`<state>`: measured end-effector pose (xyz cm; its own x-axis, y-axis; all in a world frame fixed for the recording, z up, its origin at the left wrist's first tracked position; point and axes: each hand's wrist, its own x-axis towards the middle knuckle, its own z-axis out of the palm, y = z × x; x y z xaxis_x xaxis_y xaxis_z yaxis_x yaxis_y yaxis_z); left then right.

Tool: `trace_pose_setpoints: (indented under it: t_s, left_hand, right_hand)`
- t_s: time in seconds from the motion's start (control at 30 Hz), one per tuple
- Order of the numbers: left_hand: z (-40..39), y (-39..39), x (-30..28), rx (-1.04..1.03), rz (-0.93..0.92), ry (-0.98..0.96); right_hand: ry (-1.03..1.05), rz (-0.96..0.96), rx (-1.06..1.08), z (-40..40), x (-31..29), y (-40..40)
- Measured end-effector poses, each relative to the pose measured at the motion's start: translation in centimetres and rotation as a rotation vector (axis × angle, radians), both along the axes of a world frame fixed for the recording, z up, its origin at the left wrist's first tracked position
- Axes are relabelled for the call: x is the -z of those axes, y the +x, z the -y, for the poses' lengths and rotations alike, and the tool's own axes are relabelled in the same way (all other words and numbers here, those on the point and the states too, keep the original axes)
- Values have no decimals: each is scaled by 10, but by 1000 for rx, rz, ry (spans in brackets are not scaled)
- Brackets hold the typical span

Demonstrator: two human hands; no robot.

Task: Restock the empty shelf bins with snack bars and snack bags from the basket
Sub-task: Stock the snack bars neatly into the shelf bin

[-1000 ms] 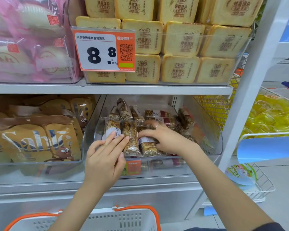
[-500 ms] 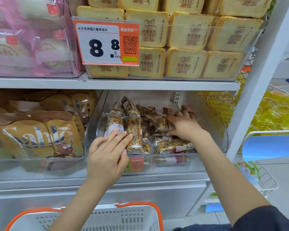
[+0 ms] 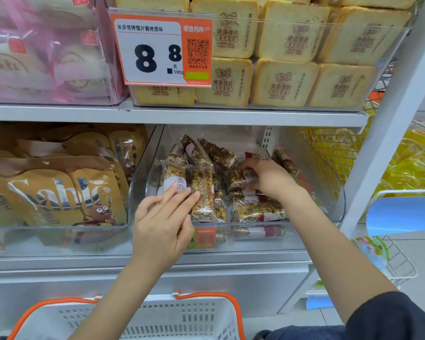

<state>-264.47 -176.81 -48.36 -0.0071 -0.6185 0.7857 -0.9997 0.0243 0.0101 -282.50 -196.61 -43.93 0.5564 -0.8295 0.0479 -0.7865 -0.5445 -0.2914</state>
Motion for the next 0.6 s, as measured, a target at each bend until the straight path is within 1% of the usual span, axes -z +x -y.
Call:
trace_pose_setpoints:
  t_s: [0.1,0.17,0.2,0.27,0.33,0.4,0.43,0.5,0.6]
  left_hand:
    - [0,0,0,-1,2,8]
    - [-1,0,-1,0,2,14]
    - [-1,0,-1,-1,4,17]
    - [-1,0,0,-7,3,25]
    - [-1,-1,-1,-11,-4,34]
    - [-2,-1,-1,-12,-5,40]
    - [-2,-1,-1,-10,-5,42]
    - [-1,-1,-2,-6,-2,44]
    - [-1,-1,-1,-7,-1,36]
  right_hand:
    - [10,-85,13,1,3,5]
    - [30,-76,12,2,6,1]
    - [62,-35,12,2,7,-2]
    - [159,157,25,1,4,-7]
    - [171,339,59,-2,-1,-6]
    - [153,390,79,-5,-8,-3]
    - [164,352,84,-6,-14,-3]
    - [215,200,81,-8,-30,-10]
    - [392,-64,46,-14,-47,-31]
